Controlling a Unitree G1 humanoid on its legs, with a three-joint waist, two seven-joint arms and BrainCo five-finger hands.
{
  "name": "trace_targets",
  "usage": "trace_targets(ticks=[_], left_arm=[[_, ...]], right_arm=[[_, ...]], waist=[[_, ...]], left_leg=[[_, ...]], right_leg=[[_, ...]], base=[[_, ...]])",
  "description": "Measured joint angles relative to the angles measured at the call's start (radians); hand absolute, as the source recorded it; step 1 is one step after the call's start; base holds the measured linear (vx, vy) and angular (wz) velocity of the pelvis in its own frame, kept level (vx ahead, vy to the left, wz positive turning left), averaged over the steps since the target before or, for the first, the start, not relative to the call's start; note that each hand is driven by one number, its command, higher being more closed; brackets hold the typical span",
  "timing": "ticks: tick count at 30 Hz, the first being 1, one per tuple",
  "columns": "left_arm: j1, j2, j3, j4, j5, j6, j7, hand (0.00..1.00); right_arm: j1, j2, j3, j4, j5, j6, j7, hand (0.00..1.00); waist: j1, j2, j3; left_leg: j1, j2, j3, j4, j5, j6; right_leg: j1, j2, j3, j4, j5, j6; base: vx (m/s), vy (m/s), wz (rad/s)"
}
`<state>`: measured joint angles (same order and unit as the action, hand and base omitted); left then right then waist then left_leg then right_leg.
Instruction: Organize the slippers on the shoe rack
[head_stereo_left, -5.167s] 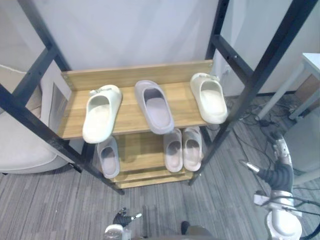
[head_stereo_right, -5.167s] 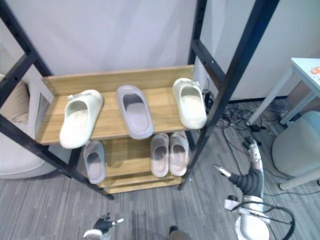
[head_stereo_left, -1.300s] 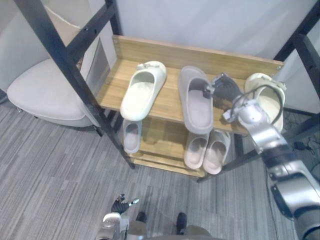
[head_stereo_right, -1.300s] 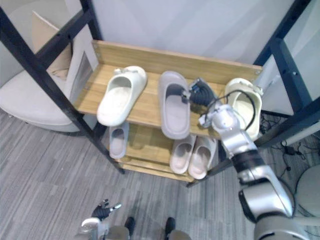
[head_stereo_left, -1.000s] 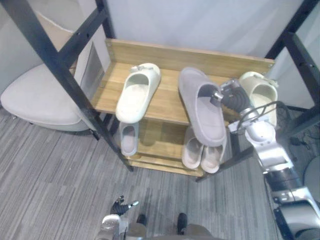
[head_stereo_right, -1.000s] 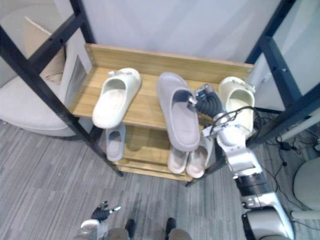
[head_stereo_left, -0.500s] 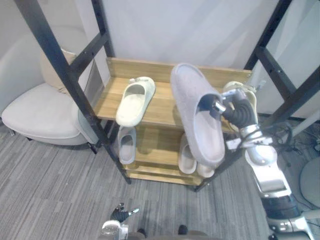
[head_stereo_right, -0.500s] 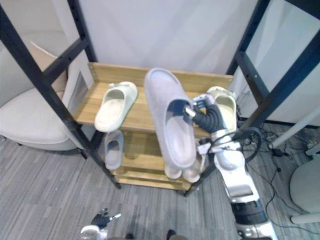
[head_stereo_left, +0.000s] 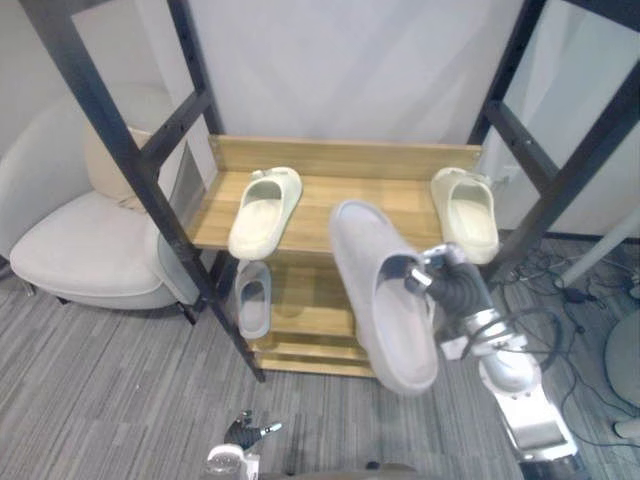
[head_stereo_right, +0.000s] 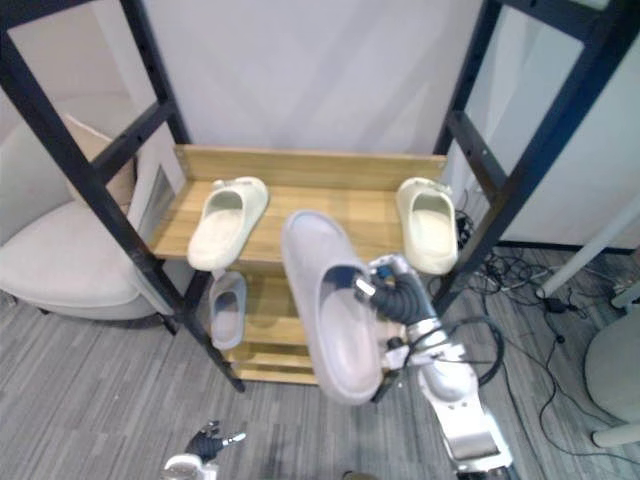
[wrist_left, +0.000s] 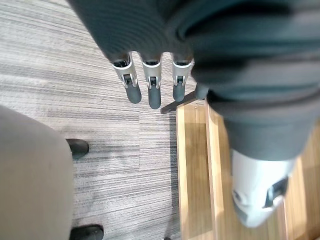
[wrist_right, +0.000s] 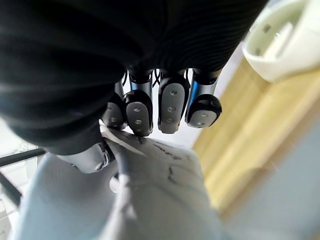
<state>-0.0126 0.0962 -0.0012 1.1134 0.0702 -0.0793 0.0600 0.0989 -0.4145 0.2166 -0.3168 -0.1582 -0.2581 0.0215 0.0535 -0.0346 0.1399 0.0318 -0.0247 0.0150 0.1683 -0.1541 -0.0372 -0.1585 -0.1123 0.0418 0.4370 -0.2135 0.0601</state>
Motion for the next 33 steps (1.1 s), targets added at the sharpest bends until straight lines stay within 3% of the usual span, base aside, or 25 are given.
trace_targets(ticks=[5, 13, 17, 22, 26, 33], left_arm=[[-0.082, 0.004, -0.02, -0.002, 0.001, 0.0, 0.01, 0.0], [-0.187, 0.042, -0.007, -0.044, -0.034, -0.003, 0.035, 0.0], [-0.2, 0.073, 0.025, -0.045, -0.034, 0.004, 0.065, 0.0], [-0.201, 0.064, 0.094, -0.043, -0.055, 0.021, 0.078, 0.0], [-0.189, 0.044, 0.139, -0.078, -0.074, 0.039, 0.097, 0.0], [-0.153, 0.029, 0.121, -0.211, -0.12, 0.034, 0.112, 0.0]], right_arm=[[-0.022, -0.086, 0.078, 0.063, 0.001, -0.003, 0.012, 1.0], [-0.145, -0.207, 0.103, 0.098, 0.002, 0.005, 0.016, 1.0], [-0.261, -0.257, 0.101, 0.118, 0.002, 0.025, -0.007, 1.0], [-0.475, -0.262, 0.091, 0.179, 0.0, 0.048, -0.085, 1.0], [-0.584, -0.257, 0.066, 0.18, -0.001, 0.065, -0.143, 1.0], [-0.718, -0.257, 0.06, 0.237, 0.0, 0.097, -0.199, 1.0]], waist=[[0.0, 0.012, 0.097], [-0.005, 0.005, 0.208], [-0.006, 0.008, 0.265], [-0.003, 0.004, 0.354], [0.015, 0.003, 0.379], [0.051, 0.004, 0.38]], left_leg=[[-0.231, 0.0, -0.029, 0.277, -0.1, -0.009], [-0.536, -0.005, -0.071, 0.559, -0.17, -0.03], [-0.672, -0.006, -0.078, 0.718, -0.22, -0.039], [-0.848, 0.009, -0.047, 0.892, -0.238, -0.02], [-0.946, 0.036, -0.029, 0.978, -0.266, -0.017], [-1.074, 0.052, -0.036, 1.068, -0.283, -0.016]], right_leg=[[-0.163, -0.007, -0.019, 0.163, -0.057, -0.007], [-0.414, -0.044, -0.082, 0.407, -0.135, -0.019], [-0.528, -0.051, -0.09, 0.543, -0.184, -0.031], [-0.67, -0.077, -0.116, 0.702, -0.243, -0.043], [-0.763, -0.078, -0.121, 0.795, -0.27, -0.051], [-0.891, -0.077, -0.126, 0.897, -0.298, -0.059]], base=[[-0.23, -0.077, 0.22], [-0.1, -0.054, 0.31], [-0.01, -0.007, 0.18], [-0.04, -0.016, 0.35], [-0.11, -0.036, 0.12], [-0.09, -0.058, 0.04]])
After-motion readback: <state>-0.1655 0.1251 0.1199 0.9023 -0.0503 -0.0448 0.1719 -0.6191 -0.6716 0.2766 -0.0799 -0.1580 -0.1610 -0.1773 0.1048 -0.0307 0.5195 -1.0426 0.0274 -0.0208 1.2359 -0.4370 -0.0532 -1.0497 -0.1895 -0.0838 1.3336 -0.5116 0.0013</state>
